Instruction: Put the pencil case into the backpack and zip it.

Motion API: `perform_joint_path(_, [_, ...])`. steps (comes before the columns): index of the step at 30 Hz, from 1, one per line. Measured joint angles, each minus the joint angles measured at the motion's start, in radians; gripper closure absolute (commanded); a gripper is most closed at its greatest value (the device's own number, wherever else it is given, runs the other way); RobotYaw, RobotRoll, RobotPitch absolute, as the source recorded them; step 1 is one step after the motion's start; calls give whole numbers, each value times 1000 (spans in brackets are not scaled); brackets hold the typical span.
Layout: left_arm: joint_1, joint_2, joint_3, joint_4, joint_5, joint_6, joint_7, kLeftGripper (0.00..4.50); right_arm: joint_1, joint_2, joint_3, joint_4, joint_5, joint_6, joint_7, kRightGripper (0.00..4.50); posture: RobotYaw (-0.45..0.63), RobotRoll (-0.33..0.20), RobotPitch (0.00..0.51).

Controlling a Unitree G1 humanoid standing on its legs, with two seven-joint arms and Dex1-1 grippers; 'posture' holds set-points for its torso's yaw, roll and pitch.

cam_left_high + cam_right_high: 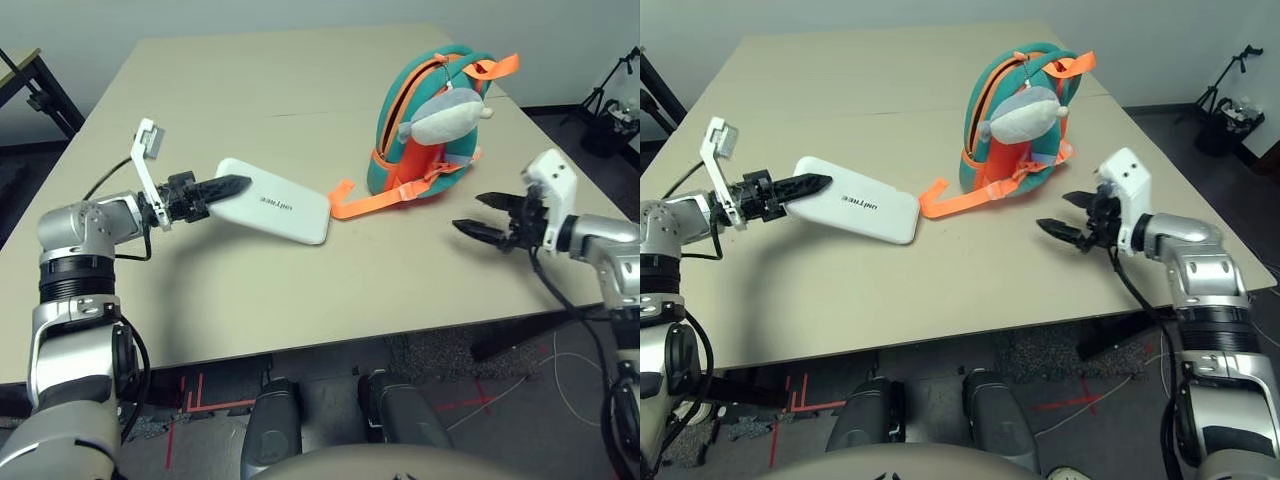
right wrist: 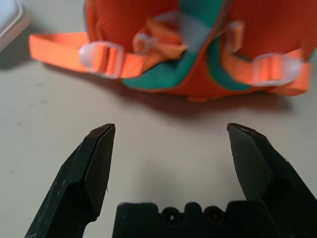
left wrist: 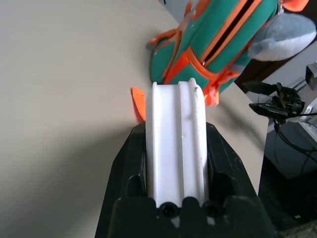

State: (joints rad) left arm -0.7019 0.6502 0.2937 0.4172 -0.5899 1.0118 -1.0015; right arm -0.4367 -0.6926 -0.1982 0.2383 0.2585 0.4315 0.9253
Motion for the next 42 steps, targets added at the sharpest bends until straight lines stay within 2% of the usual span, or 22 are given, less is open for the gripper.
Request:
perform_joint_path(7, [-43, -47, 22, -11, 2, -127, 137, 3193, -110, 103, -3, 31, 9, -7, -142, 0, -76, 0, 64])
perform_joint_path(16, [-32, -87, 18, -48, 2, -172, 186, 3194, -210, 198, 30, 243, -55, -127, -292, 0, -66, 0, 57])
perform_joint_path(19, [-31, -92, 18, -56, 2, -183, 197, 3194, -252, 212, 28, 326, -58, -187, -324, 676, -58, 0, 58])
perform_joint_path(25, [-14, -105, 6, -106, 2, -219, 207, 3196, -303, 246, 27, 438, -62, -282, -365, 2989, -52, 0, 62])
perform_joint_path(29, [12, -106, 6, -120, 2, -221, 214, 3201, -307, 253, 27, 452, -55, -299, -363, 4313, -53, 0, 65])
perform_joint_path(30, [12, -106, 6, -122, 2, -221, 215, 3209, -307, 256, 26, 453, -51, -299, -362, 4455, -54, 0, 66])
perform_joint_path(37, [12, -106, 6, -128, 1, -244, 230, 3218, -303, 263, 22, 443, -21, -300, -319, 4465, -56, 0, 68])
perform_joint_path(42, [11, -103, 7, -123, 3, -281, 237, 3218, -268, 266, 22, 333, 29, -283, -244, 4465, -59, 0, 66])
